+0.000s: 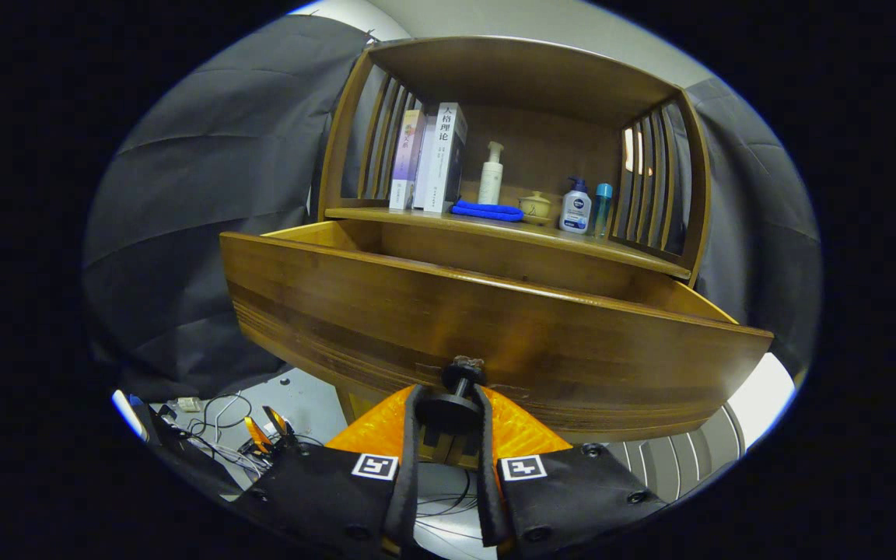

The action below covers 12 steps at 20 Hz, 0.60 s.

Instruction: Pull open the drawer, take out the items inside it, and place them on the countertop above the cabinet.

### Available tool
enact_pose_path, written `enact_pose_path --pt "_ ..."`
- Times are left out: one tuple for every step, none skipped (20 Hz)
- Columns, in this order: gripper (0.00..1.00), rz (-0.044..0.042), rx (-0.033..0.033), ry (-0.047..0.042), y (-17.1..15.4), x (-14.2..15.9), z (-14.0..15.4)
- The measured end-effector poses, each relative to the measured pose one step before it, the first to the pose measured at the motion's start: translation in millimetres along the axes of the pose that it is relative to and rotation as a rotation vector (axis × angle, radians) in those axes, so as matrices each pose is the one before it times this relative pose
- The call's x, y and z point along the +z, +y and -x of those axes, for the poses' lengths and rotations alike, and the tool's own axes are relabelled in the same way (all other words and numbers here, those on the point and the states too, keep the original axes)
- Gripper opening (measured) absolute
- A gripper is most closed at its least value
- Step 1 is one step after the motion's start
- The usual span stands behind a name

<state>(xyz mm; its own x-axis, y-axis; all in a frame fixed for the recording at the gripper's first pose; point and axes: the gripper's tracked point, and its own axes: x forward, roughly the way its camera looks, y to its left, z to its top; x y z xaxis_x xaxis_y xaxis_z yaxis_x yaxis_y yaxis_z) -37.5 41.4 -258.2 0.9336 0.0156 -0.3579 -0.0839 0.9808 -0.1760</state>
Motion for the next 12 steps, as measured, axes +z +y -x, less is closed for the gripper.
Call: enact_pose_path --pt "0.34 0.00740 0.00434 -0.00134 1.92 -0.68 3.16" --pt "0.34 0.00892 0.00011 -0.00296 -0.01 -0.37 0.94" --pt "0.34 0.00108 0.00514 0.00159 -0.31 -0.18 -0.61" --pt "0.34 -0.00443 0.00395 0.00264 0.32 -0.13 -0.51" --pt "0.34 -0.00377 0.00512 0.00164 -0.09 0.69 -0.18" --pt "0.34 -0.00274 0.00644 0.00258 1.04 0.08 -0.18" --pt "0.34 -0.00244 0.00994 0.00566 0.11 0.43 0.36" --pt "0.37 0.00166 0.01517 0.01289 1.13 -2.37 -1.54" --pt "0.43 0.00186 0.02450 0.02030 1.48 -0.81 5.28" --pt "0.49 -0.00276 0.02466 0.01920 2.62 -3.72 2.23" --pt "0.54 0.00066 0.02348 0.01921 1.82 -1.95 4.88" --pt "0.63 0.00306 0.01240 0.01296 -1.17 0.54 4.05"
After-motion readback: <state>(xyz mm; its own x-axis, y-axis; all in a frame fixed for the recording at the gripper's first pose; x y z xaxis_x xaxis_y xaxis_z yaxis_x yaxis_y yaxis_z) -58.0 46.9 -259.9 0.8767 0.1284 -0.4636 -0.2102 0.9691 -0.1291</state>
